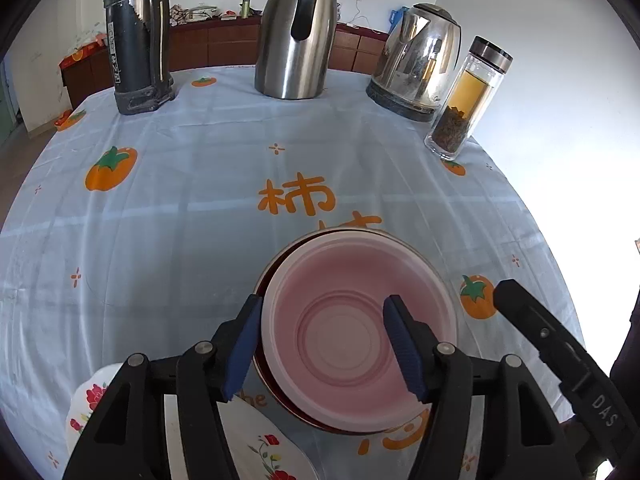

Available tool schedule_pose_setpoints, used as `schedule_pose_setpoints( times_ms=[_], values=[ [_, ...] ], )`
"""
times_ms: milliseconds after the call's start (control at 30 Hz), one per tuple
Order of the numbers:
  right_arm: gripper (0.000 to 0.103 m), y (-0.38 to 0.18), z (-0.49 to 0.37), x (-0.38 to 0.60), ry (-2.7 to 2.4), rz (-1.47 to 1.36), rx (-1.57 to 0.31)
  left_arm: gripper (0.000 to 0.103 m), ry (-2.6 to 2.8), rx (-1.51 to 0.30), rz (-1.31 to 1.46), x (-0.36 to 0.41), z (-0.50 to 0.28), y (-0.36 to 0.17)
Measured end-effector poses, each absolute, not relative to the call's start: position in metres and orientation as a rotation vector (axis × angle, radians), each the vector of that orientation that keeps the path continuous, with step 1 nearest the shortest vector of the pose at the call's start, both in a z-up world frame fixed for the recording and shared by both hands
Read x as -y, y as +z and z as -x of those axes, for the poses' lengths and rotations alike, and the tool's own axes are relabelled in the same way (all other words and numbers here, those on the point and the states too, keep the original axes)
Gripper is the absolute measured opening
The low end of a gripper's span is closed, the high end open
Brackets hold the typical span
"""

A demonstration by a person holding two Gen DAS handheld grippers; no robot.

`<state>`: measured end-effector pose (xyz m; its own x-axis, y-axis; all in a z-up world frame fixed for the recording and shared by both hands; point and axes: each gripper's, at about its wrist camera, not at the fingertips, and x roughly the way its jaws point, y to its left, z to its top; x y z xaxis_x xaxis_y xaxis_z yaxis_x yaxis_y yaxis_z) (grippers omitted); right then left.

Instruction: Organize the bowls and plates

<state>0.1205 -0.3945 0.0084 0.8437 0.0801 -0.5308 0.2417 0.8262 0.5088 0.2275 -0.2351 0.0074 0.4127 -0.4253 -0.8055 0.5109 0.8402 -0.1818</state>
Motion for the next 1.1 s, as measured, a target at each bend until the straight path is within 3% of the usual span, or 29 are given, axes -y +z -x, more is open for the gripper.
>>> schedule_pose_setpoints(
  times_ms=[533, 1100],
  values=[
    [0.035, 0.008, -0.117, 0.398, -0.058, -0.650, -0.536, 0.065, -0.542, -0.764, -0.136, 0.201, -0.195, 0.047],
    [0.035, 0.002, -0.084, 0.376, 0.001, -0.589, -0.478, 0.065, -0.404, -0.722, -0.104, 0.118, -0.135, 0.031]
  ],
)
